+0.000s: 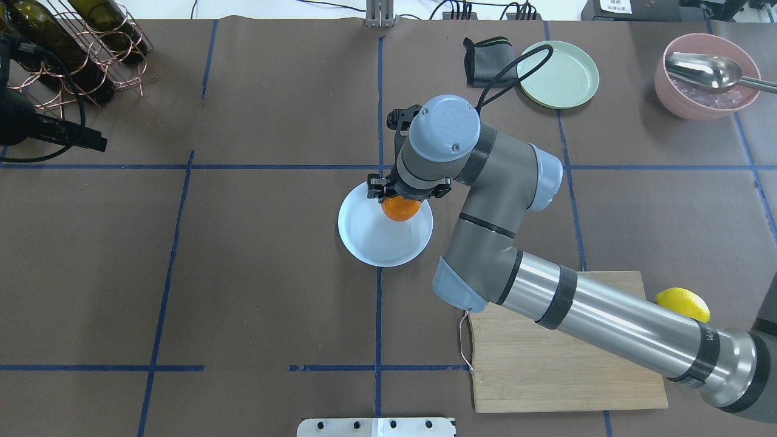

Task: Pick orange to plate
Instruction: 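Carry the orange with the right gripper over the light blue plate, then lower the orange onto the plate and open the right gripper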

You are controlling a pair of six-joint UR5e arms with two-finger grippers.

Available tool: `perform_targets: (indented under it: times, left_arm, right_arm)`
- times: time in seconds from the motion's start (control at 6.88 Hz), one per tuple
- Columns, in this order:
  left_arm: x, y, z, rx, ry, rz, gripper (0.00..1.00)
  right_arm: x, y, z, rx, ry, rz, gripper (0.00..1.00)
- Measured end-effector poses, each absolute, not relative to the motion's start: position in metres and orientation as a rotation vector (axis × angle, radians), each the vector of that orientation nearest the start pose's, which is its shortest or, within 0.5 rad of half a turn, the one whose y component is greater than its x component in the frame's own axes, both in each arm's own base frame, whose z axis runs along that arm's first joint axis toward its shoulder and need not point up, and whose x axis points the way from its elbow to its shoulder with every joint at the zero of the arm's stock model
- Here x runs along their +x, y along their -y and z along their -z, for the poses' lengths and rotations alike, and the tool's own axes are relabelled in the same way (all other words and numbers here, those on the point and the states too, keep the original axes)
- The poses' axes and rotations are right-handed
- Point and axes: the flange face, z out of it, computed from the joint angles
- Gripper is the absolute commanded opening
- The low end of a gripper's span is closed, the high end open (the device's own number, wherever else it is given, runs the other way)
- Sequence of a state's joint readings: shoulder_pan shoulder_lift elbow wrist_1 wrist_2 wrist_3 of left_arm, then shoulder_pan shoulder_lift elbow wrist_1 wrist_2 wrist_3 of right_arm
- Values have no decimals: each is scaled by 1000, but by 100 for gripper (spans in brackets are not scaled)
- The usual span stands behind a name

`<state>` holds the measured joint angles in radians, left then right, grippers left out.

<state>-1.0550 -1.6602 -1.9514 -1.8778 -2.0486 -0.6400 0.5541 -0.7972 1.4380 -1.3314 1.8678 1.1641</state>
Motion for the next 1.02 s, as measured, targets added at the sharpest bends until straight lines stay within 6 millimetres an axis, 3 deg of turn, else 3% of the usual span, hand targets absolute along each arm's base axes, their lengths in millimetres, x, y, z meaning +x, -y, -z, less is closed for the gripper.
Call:
perform_targets:
  times: [0.15,0.29,0.73,1.02]
  left_arm:
    - [173,498,-412,384,-780,-65,100]
    - [170,500,-419,375,-772,-60,100]
    - [156,509,-437,357,-749,-26,100]
    - [151,514,-449,349,-731,-24,100]
  right_arm:
    - [-594,475,-216,156,893,4,60]
    - [-600,472,-215,154,890,9,100]
    - [-602,472,-197,157,874,-12,100]
    - [-580,477,-177,146,840,-29,100]
